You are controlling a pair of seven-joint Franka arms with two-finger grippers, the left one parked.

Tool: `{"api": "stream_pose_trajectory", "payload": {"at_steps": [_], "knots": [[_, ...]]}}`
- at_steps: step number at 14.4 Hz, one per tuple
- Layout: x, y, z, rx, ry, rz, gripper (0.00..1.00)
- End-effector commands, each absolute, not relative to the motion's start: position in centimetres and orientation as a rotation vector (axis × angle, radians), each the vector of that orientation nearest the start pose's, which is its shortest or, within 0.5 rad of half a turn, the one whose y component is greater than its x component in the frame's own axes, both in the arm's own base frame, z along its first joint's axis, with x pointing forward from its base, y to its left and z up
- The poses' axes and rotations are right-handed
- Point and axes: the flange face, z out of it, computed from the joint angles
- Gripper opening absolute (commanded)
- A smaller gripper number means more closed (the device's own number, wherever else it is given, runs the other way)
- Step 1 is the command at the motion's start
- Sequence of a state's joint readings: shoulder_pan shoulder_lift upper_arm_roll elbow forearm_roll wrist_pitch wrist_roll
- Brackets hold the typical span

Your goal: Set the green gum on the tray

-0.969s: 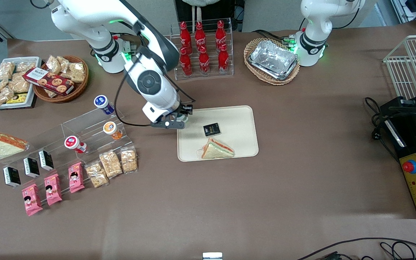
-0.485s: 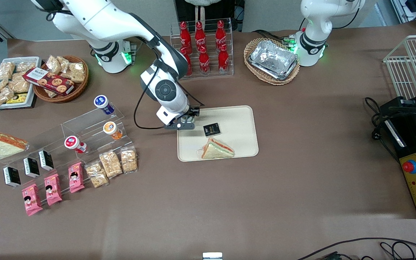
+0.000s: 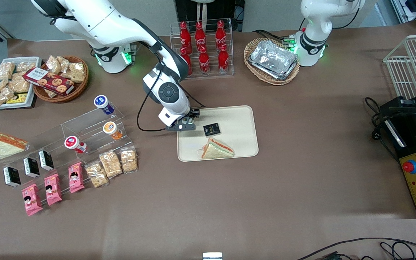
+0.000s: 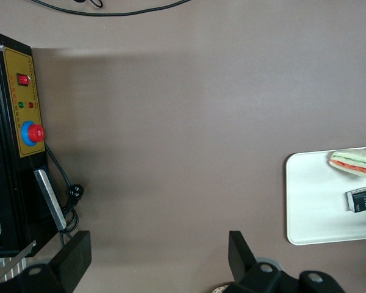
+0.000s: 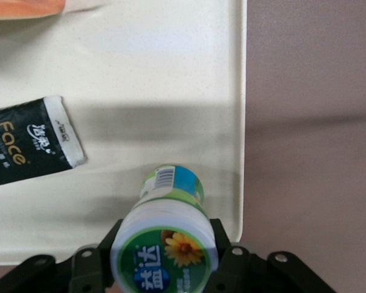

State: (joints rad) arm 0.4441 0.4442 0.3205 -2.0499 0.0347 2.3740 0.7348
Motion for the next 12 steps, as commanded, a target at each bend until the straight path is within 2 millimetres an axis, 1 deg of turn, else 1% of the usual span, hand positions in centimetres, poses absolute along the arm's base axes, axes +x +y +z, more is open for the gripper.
{"api": "stream_pose_trajectory", "payload": {"at_steps": [1,4,5,6,8,10,12], "knots": [[42.2,40.5,22.0,-3.085,0.024,0.24,1.0],[42.0,40.8,22.3,-3.083,0.012,0.234,1.0],[42.3,40.6,22.9,-3.084,0.019,0.228,1.0],[42.7,40.3,24.3,-3.082,0.023,0.205,1.0],[43.2,39.5,28.2,-3.098,0.019,0.183,1.0],[44.8,36.9,32.7,-3.106,0.079,0.14,1.0],[46.3,35.5,37.7,-3.086,0.106,0.058,1.0]]}}
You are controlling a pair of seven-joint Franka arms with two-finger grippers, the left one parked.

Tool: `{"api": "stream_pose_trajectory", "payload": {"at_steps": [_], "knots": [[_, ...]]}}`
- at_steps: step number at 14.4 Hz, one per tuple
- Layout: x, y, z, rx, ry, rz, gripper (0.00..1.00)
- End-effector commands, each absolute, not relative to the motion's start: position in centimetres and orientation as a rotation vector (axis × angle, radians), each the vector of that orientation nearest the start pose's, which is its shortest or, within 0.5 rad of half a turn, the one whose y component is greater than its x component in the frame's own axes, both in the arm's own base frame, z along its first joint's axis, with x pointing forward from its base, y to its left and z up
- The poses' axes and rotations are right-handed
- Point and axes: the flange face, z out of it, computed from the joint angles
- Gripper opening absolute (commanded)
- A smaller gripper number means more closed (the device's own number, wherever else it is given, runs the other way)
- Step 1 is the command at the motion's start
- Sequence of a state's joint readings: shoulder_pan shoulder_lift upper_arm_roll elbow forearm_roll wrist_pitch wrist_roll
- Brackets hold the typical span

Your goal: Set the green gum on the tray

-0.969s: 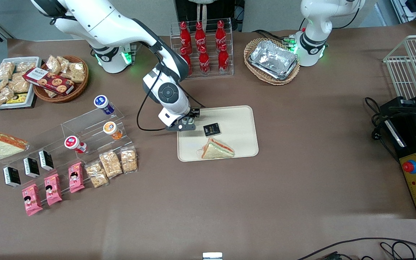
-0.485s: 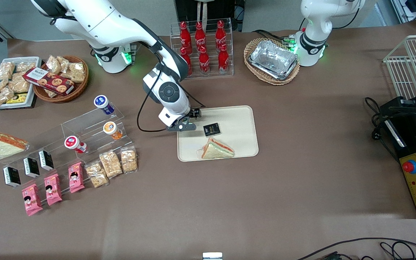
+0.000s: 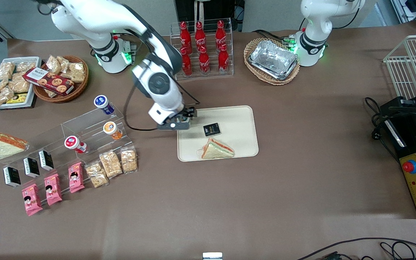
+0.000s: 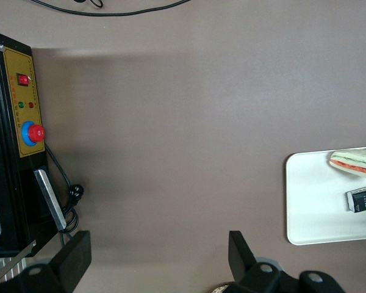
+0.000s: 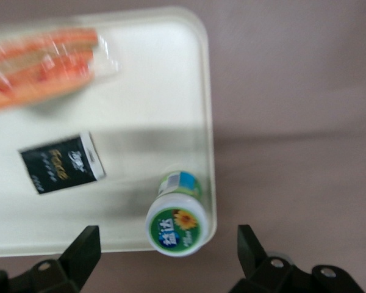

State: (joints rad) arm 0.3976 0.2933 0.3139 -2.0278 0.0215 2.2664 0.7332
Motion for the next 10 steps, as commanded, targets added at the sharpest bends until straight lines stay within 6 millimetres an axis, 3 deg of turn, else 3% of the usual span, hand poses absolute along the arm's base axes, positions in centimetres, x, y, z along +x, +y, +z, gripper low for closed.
{"api": "stream_pose_trajectory", "payload": {"at_steps": [1,4,5,8,10], "knots": [[47.2,35.0,40.0,-3.101,0.117,0.074,1.0],[52.2,30.8,48.8,-3.096,0.041,0.104,1.0],[53.7,28.3,50.6,-3.091,-0.012,0.112,1.0],[57.1,19.9,52.1,-3.077,-0.165,0.07,1.0],[58.0,15.4,52.4,-3.078,-0.135,0.064,1.0]]}}
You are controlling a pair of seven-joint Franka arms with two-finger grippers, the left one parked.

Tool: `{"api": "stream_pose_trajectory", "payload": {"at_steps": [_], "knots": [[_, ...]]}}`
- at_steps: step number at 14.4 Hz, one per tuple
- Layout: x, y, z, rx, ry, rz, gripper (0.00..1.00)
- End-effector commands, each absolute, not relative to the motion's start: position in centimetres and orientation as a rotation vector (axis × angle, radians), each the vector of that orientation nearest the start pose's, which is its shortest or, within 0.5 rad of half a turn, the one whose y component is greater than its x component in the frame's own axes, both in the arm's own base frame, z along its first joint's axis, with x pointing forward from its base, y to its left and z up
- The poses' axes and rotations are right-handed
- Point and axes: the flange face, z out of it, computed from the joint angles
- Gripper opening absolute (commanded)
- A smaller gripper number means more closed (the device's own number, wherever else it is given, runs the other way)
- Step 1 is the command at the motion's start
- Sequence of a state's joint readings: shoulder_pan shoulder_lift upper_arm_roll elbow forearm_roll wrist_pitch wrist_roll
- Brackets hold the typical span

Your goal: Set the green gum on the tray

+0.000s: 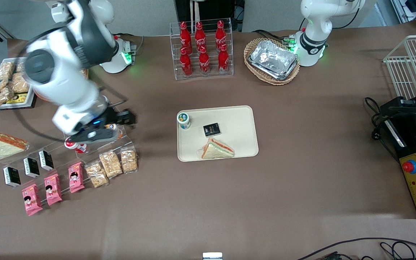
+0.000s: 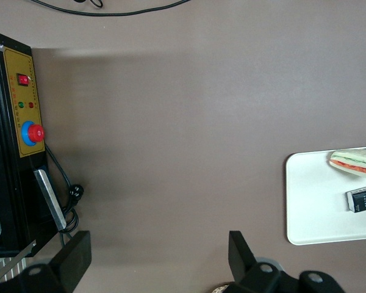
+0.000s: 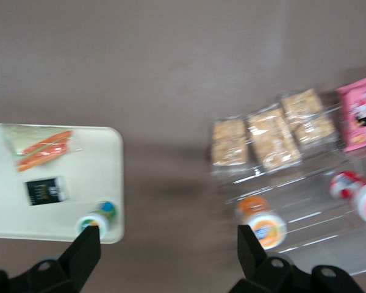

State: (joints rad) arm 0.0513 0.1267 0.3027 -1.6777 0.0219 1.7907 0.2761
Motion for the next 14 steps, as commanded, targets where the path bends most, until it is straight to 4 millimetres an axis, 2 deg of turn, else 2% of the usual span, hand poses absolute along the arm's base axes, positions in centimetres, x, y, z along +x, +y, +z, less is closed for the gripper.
{"api": "stream_pose_trajectory", "payload": {"at_steps": [1,2,7,8,10,12,14], "knots": [[57.9,14.5,53.1,-3.084,-0.118,0.043,1.0],[58.0,13.2,53.8,-3.094,-0.088,0.026,1.0],[57.8,2.4,56.7,-3.107,-0.052,0.015,1.0],[57.3,0.6,58.0,-3.111,-0.062,-0.022,1.0],[56.9,-1.7,59.0,-3.113,-0.117,-0.053,1.0],[56.9,-2.7,59.9,-3.117,-0.094,-0.08,1.0],[56.6,-3.7,59.8,-3.117,-0.068,-0.045,1.0]]}}
